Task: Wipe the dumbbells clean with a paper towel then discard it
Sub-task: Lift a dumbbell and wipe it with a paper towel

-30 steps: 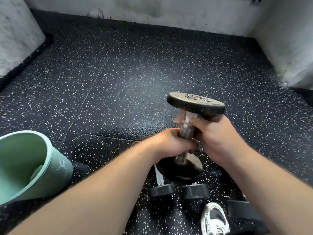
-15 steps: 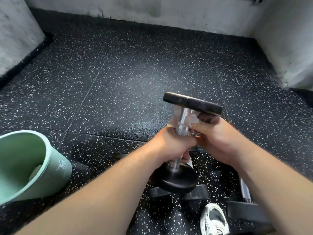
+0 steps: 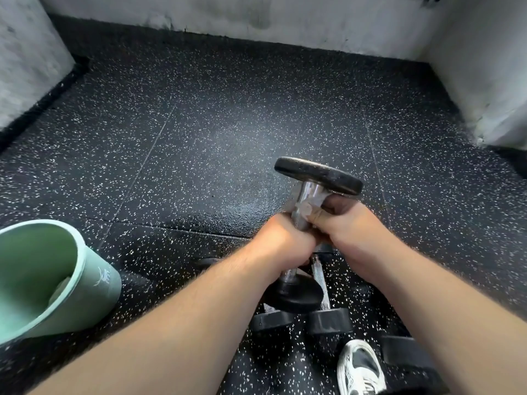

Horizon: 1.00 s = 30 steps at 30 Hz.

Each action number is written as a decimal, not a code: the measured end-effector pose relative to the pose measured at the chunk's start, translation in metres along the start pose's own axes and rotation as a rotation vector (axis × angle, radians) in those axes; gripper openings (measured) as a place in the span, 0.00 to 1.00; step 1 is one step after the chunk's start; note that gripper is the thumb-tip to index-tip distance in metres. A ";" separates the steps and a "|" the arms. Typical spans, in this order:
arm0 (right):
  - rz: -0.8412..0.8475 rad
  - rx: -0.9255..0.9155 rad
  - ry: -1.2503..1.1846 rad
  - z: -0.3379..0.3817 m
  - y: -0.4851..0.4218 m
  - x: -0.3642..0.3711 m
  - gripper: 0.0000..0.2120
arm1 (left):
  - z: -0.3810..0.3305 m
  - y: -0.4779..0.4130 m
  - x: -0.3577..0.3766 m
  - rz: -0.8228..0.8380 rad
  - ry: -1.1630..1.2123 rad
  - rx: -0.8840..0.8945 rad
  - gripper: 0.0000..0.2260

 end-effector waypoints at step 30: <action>0.243 -0.099 -0.284 0.025 0.009 0.007 0.13 | -0.023 0.007 -0.006 0.078 0.262 0.051 0.06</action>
Point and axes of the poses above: each hand's wrist, its own y-axis away from the middle knuckle, its own x-axis out of the palm, z = x × y, the point moved 4 cm from there along -y, towards the middle knuckle, and after that the axes turned 7 degrees about x, right-handed, at the moved point
